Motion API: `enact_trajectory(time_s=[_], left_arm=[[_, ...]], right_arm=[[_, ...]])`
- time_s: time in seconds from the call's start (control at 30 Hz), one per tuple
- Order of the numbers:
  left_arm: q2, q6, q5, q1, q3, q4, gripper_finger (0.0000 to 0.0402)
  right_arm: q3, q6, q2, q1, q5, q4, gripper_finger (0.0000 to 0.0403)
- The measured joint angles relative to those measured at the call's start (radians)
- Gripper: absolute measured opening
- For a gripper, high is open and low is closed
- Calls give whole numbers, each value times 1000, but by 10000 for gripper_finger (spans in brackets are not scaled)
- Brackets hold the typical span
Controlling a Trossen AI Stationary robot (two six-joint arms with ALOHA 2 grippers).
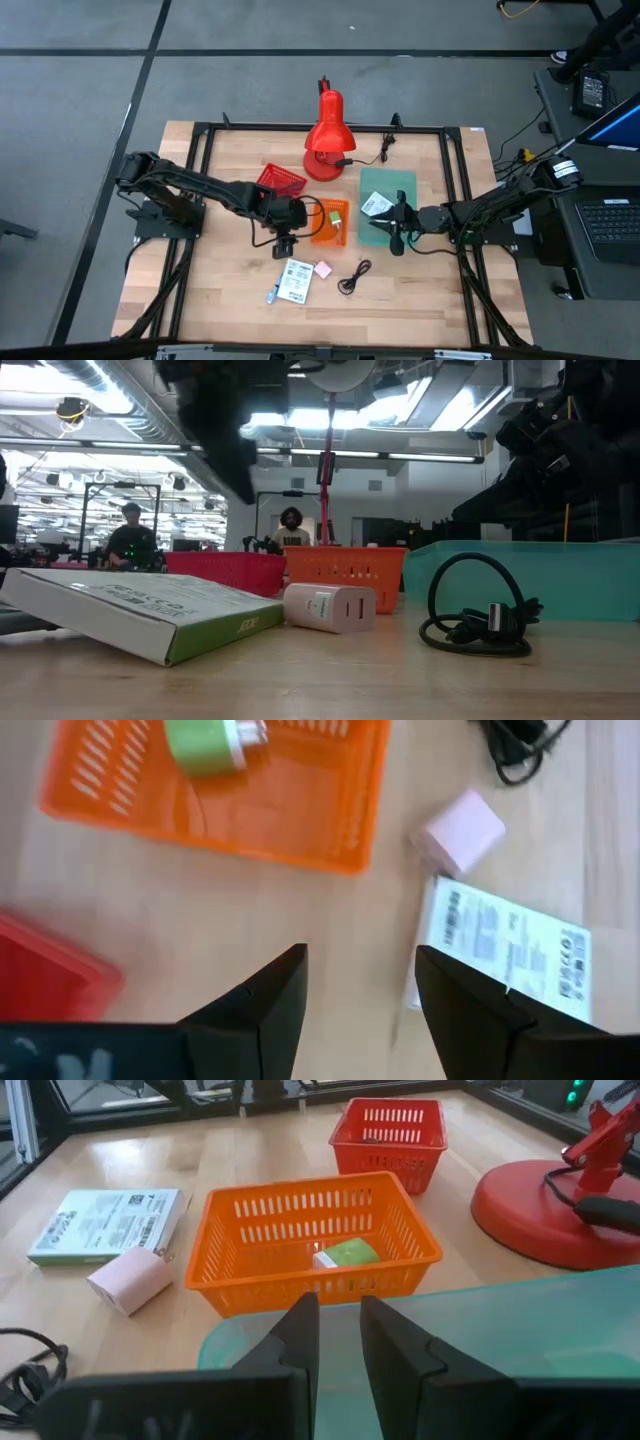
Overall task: Pick and place items into bin
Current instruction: Put the white card reader box into the light blue bin
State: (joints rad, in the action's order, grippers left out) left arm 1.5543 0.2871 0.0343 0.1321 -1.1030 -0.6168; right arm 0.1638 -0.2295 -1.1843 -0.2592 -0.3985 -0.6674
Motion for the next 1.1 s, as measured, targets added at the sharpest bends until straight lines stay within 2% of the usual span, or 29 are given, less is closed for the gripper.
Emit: enact_trajectory(time_s=[0.27, 0.5, 0.6, 0.77, 1.0, 1.1], left_arm=[[-7, 92, 97, 31, 107, 54, 182], [-52, 182, 186, 24, 289, 294, 182], [-91, 248, 185, 23, 364, 350, 182], [-127, 329, 190, 28, 463, 564, 182], [-95, 440, 171, 36, 547, 633, 182], [-81, 468, 171, 41, 580, 738, 182]], right_arm=[[0, -42, 0, -2, 67, 1, 59], [0, -83, 0, -29, 79, 5, 59], [0, -93, 0, -47, 80, 8, 59], [0, -108, 0, -67, 79, 8, 59], [0, -108, 0, -70, 79, 4, 59], [0, -108, 0, -70, 79, 3, 59]])
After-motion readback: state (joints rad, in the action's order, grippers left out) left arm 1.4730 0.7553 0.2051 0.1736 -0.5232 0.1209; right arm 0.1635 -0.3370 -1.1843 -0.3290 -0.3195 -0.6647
